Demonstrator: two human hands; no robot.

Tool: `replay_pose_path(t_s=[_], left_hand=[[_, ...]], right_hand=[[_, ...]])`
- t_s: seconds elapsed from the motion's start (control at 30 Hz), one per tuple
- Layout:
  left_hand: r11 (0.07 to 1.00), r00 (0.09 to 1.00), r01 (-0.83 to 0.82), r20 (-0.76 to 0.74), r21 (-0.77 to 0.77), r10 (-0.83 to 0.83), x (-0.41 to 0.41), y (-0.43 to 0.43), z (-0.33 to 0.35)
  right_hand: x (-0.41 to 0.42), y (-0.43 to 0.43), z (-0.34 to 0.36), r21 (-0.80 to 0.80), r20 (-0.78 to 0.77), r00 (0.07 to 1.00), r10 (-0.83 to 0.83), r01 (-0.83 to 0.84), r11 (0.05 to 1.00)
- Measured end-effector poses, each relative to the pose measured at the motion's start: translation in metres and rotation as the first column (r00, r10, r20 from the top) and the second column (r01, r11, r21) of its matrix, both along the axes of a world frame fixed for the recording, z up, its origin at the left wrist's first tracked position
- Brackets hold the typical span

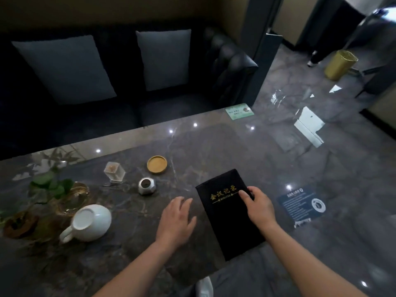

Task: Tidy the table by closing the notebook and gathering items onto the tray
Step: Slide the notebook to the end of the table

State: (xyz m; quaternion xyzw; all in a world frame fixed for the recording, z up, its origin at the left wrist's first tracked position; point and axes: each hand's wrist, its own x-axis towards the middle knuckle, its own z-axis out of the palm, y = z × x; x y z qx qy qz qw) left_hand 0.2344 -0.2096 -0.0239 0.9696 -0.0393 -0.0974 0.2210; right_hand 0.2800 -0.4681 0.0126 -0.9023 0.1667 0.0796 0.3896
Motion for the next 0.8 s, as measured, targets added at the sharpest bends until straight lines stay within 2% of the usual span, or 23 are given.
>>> replay_pose_path(t_s=[0.1, 0.27, 0.43, 0.53, 0.6, 0.7, 0.8], left_hand=[[0.982, 0.997, 0.082, -0.025, 0.168, -0.079, 0.021, -0.022, -0.014], [0.950, 0.995, 0.102, -0.035, 0.294, -0.096, 0.048, -0.040, -0.039], [0.951, 0.998, 0.056, -0.005, 0.304, -0.057, 0.045, -0.042, -0.056], [0.948, 0.999, 0.047, 0.012, 0.316, -0.053, 0.045, -0.042, -0.059], [0.949, 0.999, 0.039, 0.013, 0.312, -0.045, 0.044, -0.041, -0.059], [0.957, 0.999, 0.022, 0.030, 0.290, -0.032, 0.044, -0.041, -0.058], [0.964, 0.998, 0.002, 0.066, 0.266, -0.021, 0.045, -0.041, -0.059]], right_hand=[[0.021, -0.027, -0.009, -0.064, -0.033, 0.999, -0.005, 0.002, 0.998], [0.044, -0.061, -0.030, -0.116, -0.029, 0.999, -0.017, 0.014, 0.993], [0.044, -0.064, -0.043, -0.213, -0.040, 0.998, 0.041, -0.049, 0.976], [0.023, -0.048, -0.044, -0.432, 0.133, 0.971, 0.201, -0.125, 0.893], [0.004, -0.029, -0.049, -0.492, 0.194, 0.920, 0.340, -0.208, 0.845], [-0.014, -0.007, -0.063, -0.537, 0.079, 0.890, 0.449, -0.342, 0.771], [-0.012, -0.010, -0.076, -0.582, 0.029, 0.883, 0.469, -0.366, 0.726]])
